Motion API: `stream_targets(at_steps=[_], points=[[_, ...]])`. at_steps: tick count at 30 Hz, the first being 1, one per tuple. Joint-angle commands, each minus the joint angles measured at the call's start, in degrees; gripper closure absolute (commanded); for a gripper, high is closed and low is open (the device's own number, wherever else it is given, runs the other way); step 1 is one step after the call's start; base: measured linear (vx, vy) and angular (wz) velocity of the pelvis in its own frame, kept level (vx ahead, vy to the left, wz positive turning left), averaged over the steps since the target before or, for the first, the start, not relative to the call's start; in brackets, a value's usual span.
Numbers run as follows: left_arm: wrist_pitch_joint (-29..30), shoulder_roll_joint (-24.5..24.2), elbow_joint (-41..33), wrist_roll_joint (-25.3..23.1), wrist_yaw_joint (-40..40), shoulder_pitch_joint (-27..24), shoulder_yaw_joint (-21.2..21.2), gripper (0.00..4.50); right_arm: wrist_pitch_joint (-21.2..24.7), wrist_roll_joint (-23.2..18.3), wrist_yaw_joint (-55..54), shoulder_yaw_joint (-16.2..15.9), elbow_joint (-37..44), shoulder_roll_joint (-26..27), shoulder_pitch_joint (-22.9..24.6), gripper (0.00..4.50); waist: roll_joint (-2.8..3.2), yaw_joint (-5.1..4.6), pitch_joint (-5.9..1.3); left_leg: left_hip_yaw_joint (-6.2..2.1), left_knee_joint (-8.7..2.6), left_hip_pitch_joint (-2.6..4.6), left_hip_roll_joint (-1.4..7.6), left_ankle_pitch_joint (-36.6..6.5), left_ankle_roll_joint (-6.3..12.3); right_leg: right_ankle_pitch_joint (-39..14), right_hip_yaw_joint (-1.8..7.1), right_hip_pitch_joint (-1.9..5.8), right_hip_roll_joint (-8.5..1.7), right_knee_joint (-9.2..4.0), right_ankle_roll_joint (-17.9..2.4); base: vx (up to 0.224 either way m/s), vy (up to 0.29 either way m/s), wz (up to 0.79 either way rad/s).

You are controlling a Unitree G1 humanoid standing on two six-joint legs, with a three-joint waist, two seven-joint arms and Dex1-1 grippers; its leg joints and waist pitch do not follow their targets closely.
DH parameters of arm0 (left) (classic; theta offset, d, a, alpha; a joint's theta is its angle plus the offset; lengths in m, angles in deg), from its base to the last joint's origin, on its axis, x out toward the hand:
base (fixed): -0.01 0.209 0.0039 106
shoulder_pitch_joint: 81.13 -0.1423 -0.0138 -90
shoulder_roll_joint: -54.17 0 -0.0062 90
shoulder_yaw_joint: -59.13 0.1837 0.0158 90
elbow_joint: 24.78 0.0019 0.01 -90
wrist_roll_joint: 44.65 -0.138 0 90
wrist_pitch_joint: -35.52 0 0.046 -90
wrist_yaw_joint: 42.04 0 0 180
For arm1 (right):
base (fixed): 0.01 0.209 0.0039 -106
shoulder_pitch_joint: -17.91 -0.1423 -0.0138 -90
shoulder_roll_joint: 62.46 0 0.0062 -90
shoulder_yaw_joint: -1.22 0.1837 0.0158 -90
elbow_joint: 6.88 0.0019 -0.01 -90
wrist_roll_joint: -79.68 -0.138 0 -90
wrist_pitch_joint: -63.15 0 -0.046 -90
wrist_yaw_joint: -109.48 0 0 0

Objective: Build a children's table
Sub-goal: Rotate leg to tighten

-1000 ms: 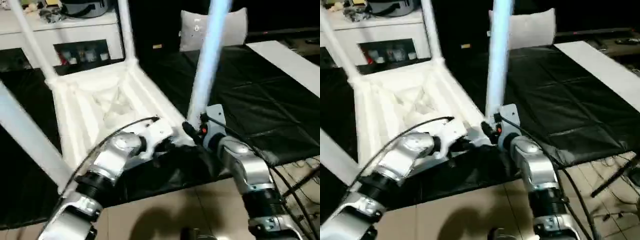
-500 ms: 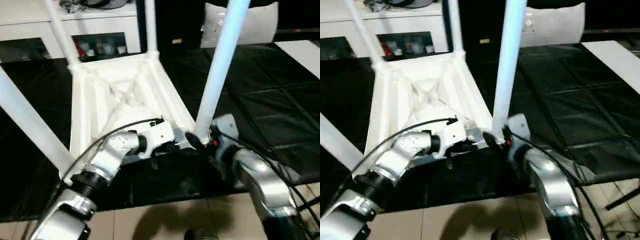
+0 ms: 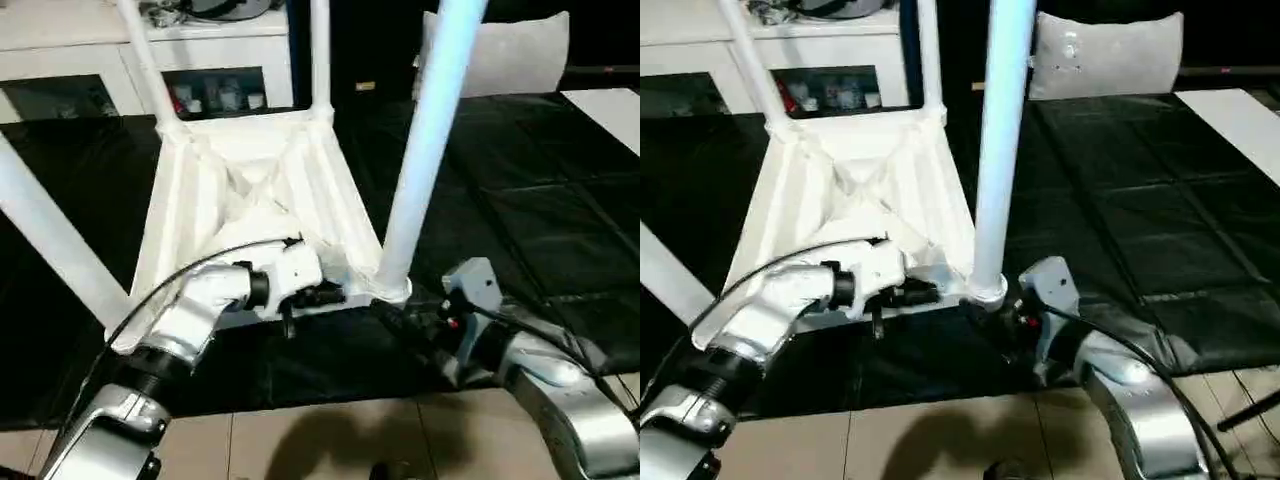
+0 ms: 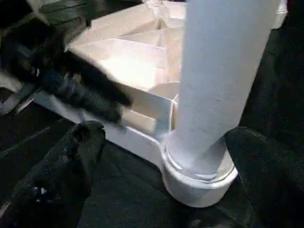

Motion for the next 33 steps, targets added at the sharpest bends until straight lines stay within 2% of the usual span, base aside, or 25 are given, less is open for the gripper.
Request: stream_targets(at_steps=[1,5,8,9,11,13,15,16,17,18,19,20,21,22,23,24,25,26,27,28,29,30,31,32,33], points=[[3.4,0.3,-5.5,4.0,-2.0,-2.4,-3.5,3.47,1.8,-1.0,0.1,1.2,2.0,-0.6,1.0,0.00,-0.97,0.65,-3.84,1.22,-4.66,-1.26,0.63,-5.6,5.24,-16.1,3.24,4.43,-1.83,-3.24,-9.2,0.000,0.000,0.00],[9.2,2.2,-16.7,8.1,-7.8,-9.9,-8.1,3.21,1.3,-0.9,-1.1,1.5,3.7,-0.3,3.1,0.00,-0.98,0.66,-3.61,1.41,-4.86,-1.35,0.84,-7.4,4.46,-18.1,3.24,4.41,-1.75,-3.35,-9.0,0.000,0.000,0.00],[12.0,5.3,-22.6,8.4,-15.4,-14.2,-11.3,3.00,1.4,-2.0,-1.2,1.5,5.6,0.1,4.5,0.00,-0.99,0.80,-3.23,1.48,-4.90,-1.19,0.40,-10.2,4.20,-25.1,2.91,4.05,-1.45,-4.60,-5.5,0.000,0.000,0.00],[13.3,7.4,-25.1,8.0,-20.3,-16.1,-13.4,2.97,1.3,-2.0,-1.5,1.1,6.2,0.3,4.9,0.00,-0.47,0.89,-3.10,1.46,-4.94,-1.04,0.34,-11.0,3.99,-26.4,2.83,3.80,-1.33,-4.76,-4.9,0.000,0.000,0.00],[18.5,13.7,-32.1,7.1,-32.7,-20.5,-18.2,2.89,1.2,-1.0,-3.1,0.2,6.2,1.0,4.9,0.00,-1.08,0.73,-2.88,1.42,-4.82,-1.31,0.33,-12.5,3.17,-29.0,2.44,3.96,-1.33,-5.30,-3.3,0.000,0.000,0.00],[18.8,14.9,-34.0,6.7,-34.7,-22.0,-18.6,2.89,1.2,-0.8,-3.7,0.1,5.7,1.7,4.4,0.00,-1.69,0.70,-2.74,1.53,-4.44,-1.07,-0.50,-13.6,3.13,-34.8,1.86,3.29,-1.00,-6.52,0.1,0.000,0.000,0.00],[19.3,15.6,-36.8,6.0,-36.6,-24.4,-18.1,2.89,1.2,-0.5,-4.5,-0.7,4.8,3.0,3.6,0.00,-1.51,0.56,-2.60,1.11,-4.70,-1.61,-0.38,-14.1,2.96,-36.1,1.70,3.40,-1.08,-6.66,1.7,0.000,0.000,0.00],[19.5,15.9,-37.6,5.5,-37.7,-25.3,-17.8,2.89,1.1,-0.5,-4.9,-1.0,4.4,3.5,3.2,0.00,-1.60,0.42,-2.59,1.00,-4.66,-1.36,-0.45,-15.1,2.77,-36.7,1.56,3.13,-0.87,-7.07,2.6,0.000,0.000,0.00],[19.9,15.9,-38.0,5.2,-38.4,-26.1,-17.8,2.89,1.0,-0.5,-5.2,-1.4,4.3,4.1,3.0,0.00,-1.59,0.37,-2.71,0.89,-4.61,-1.23,-0.44,-15.6,2.64,-36.3,1.51,3.10,-0.84,-6.93,2.7,0.000,0.000,0.00],[20.6,15.8,-38.0,4.6,-39.1,-26.4,-17.8,2.89,0.9,-0.3,-5.5,-1.8,4.0,4.5,2.8,0.00,-1.49,0.20,-2.60,0.73,-4.76,-1.80,-0.40,-14.6,2.82,-34.4,1.52,3.25,-0.78,-7.00,2.4,0.000,0.000,0.00],[21.5,15.8,-38.2,4.1,-39.8,-26.6,-17.8,2.89,0.8,-0.3,-5.8,-2.0,3.9,4.7,2.7,0.00,-1.43,0.33,-3.12,0.64,-4.40,-2.66,-0.32,-7.5,3.92,-26.7,1.71,3.23,-0.51,-6.68,0.8,0.000,0.000,0.00],[22.6,15.8,-38.3,3.9,-40.3,-26.5,-17.8,2.89,0.4,0.2,-6.1,-2.2,3.3,4.9,2.2,0.00,-0.78,0.56,-3.39,0.60,-4.10,-2.86,-0.26,-2.7,4.92,-21.2,1.80,2.97,-0.29,-6.18,-0.9,0.000,0.000,0.00],[24.0,16.0,-38.9,3.5,-41.2,-26.7,-18.2,2.89,-0.2,1.2,-7.2,-3.0,2.6,5.3,1.9,0.00,-0.75,0.63,-4.38,0.81,-3.20,-3.18,-0.35,6.5,8.06,-10.1,1.77,2.29,0.46,-5.20,-5.0,0.000,0.000,0.00],[24.0,16.0,-38.9,3.5,-41.2,-26.7,-18.2,2.89,-0.3,1.3,-7.2,-3.0,2.6,5.3,1.9,0.00,-0.59,0.58,-4.67,1.04,-2.89,-3.82,-0.88,9.1,10.68,-6.7,1.42,2.18,0.68,-4.94,-7.6,0.000,0.000,0.00],[23.6,15.8,-39.8,3.4,-41.1,-27.6,-17.5,2.89,-0.6,1.3,-7.0,-3.2,2.8,5.1,2.1,0.00,-0.70,0.64,-5.09,1.16,-2.51,-4.05,-1.18,9.7,12.04,-6.5,1.18,2.08,0.67,-5.07,-8.0,0.000,0.000,0.00],[22.3,15.0,-40.8,2.6,-40.9,-29.2,-16.2,2.89,-0.7,1.1,-6.6,-3.2,3.4,4.9,2.5,0.00,-0.09,0.63,-4.92,1.12,-2.64,-4.51,-1.03,7.7,14.01,-9.4,0.76,1.63,0.79,-5.84,-8.2,-0.052,0.020,-0.02],[22.2,15.0,-40.9,2.5,-40.9,-29.2,-16.2,2.71,-0.7,1.1,-6.6,-3.2,3.4,4.9,2.5,0.00,-0.09,0.56,-4.58,1.17,-3.22,-4.11,-0.52,-2.3,13.26,-20.4,0.22,2.01,0.48,-6.39,-6.3,-0.054,0.020,-0.03],[20.7,14.4,-41.7,2.4,-40.3,-30.6,-15.6,2.55,-0.7,0.5,-5.9,-3.0,3.5,4.6,2.6,0.00,-0.05,0.31,-4.18,1.34,-3.52,-3.41,-0.35,-9.5,11.38,-27.8,-0.04,1.81,0.39,-7.03,-4.4,-0.054,0.020,-0.03],[20.0,14.3,-41.9,2.6,-39.9,-31.1,-15.6,2.55,-0.8,0.2,-5.5,-3.0,3.4,4.5,2.6,0.00,-0.22,-0.65,-3.38,0.95,-3.53,-1.97,-0.58,-21.8,6.65,-39.3,-0.98,1.40,0.04,-8.37,0.9,0.000,0.000,0.00],[20.1,14.1,-42.5,2.9,-39.9,-31.8,-15.7,2.55,-1.1,-0.1,-4.7,-3.0,3.3,4.0,2.4,0.00,0.58,-1.39,-2.30,0.05,-4.37,-0.74,0.00,-31.1,3.94,-42.8,-2.52,0.80,0.81,-9.88,5.1,0.000,0.000,0.00],[21.1,13.2,-43.7,3.7,-39.0,-32.8,-15.9,2.49,-1.3,-0.6,-3.4,-3.3,2.7,3.4,1.7,0.00,0.88,-1.73,-1.90,-0.55,-5.33,-0.38,0.90,-35.9,3.43,-41.4,-3.37,1.45,1.33,-9.84,6.2,0.000,0.000,0.00],[21.5,12.9,-44.2,4.1,-38.6,-33.2,-15.8,2.34,-1.4,-0.7,-3.0,-3.4,2.4,3.1,1.3,0.00,1.96,-0.42,-1.69,-2.82,-11.14,-3.17,5.64,-45.4,3.38,-26.5,0.42,6.81,0.83,1.70,2.9,-0.091,-0.042,0.01],[21.6,12.5,-44.5,4.0,-38.4,-33.3,-16.0,2.18,-1.3,-0.8,-2.5,-3.6,2.1,3.0,0.8,0.00,1.31,1.37,-0.74,-1.57,-13.31,-2.81,6.38,-49.9,3.37,-14.3,3.40,5.84,0.76,5.11,-0.4,-0.091,-0.082,0.05],[21.6,12.5,-44.5,4.0,-38.4,-33.3,-16.0,2.10,-1.3,-0.8,-2.5,-3.6,2.1,3.0,0.8,0.00,0.90,1.78,-0.56,-0.33,-12.94,-1.64,5.78,-50.7,3.28,-15.4,4.05,5.09,0.92,5.32,-1.0,-0.091,-0.082,0.05],[21.9,12.2,-44.9,4.1,-38.4,-33.5,-16.2,2.07,-1.4,-0.9,-2.1,-3.8,1.6,2.9,0.2,0.00,-2.09,1.71,1.04,2.57,-4.85,3.23,0.07,-42.9,1.52,-50.3,1.52,-1.49,3.00,-7.20,6.1,0.061,-0.053,0.28]])
